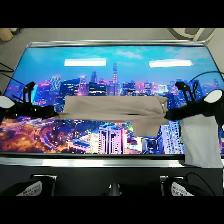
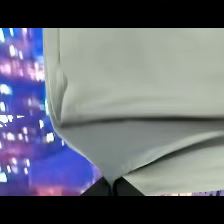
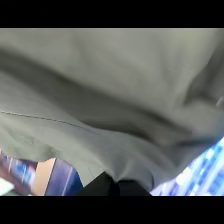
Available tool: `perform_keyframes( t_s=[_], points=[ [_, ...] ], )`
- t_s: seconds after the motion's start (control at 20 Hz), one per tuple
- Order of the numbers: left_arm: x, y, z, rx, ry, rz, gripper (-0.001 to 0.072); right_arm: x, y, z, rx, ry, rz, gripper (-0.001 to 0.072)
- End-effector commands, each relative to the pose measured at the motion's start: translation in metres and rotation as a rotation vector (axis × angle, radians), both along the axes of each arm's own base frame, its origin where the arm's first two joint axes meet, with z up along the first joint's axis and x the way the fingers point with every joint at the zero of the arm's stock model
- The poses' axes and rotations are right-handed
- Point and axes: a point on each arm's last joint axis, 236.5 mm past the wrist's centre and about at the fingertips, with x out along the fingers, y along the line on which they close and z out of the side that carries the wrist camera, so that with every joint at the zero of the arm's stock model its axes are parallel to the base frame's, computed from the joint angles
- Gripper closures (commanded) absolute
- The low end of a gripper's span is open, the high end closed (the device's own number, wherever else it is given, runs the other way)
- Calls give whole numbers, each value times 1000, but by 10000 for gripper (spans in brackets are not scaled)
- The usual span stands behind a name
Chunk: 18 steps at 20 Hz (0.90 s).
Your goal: Fold the shirts.
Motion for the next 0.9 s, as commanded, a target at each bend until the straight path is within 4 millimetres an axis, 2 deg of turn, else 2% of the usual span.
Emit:
perform_keyframes(
  t_s=[0.0,0.2,0.35,0.45,0.55,0.65,0.75,0.8,0.85],
  points=[
    [48,9,5,6,-34,18,685,76,-3,8,59,-110,-61,698],
    [99,15,-19,-19,7,56,684,145,-3,-12,153,-156,-133,697],
    [129,9,-34,-71,14,66,684,170,-6,-32,183,-163,-190,697],
    [136,6,-54,-85,47,65,683,168,-9,-52,173,-125,-192,696],
    [130,-1,-77,-94,106,53,684,156,-9,-71,157,-62,-164,695],
    [121,-6,-95,-101,163,34,684,149,-13,-79,127,-35,-141,695],
    [121,-4,-98,-103,171,41,674,148,-13,-79,120,-34,-137,694],
    [124,-2,-94,-104,163,49,617,147,-12,-78,124,-31,-135,693],
    [128,2,-89,-108,154,66,523,147,-12,-76,127,-33,-134,684]
  ],
)
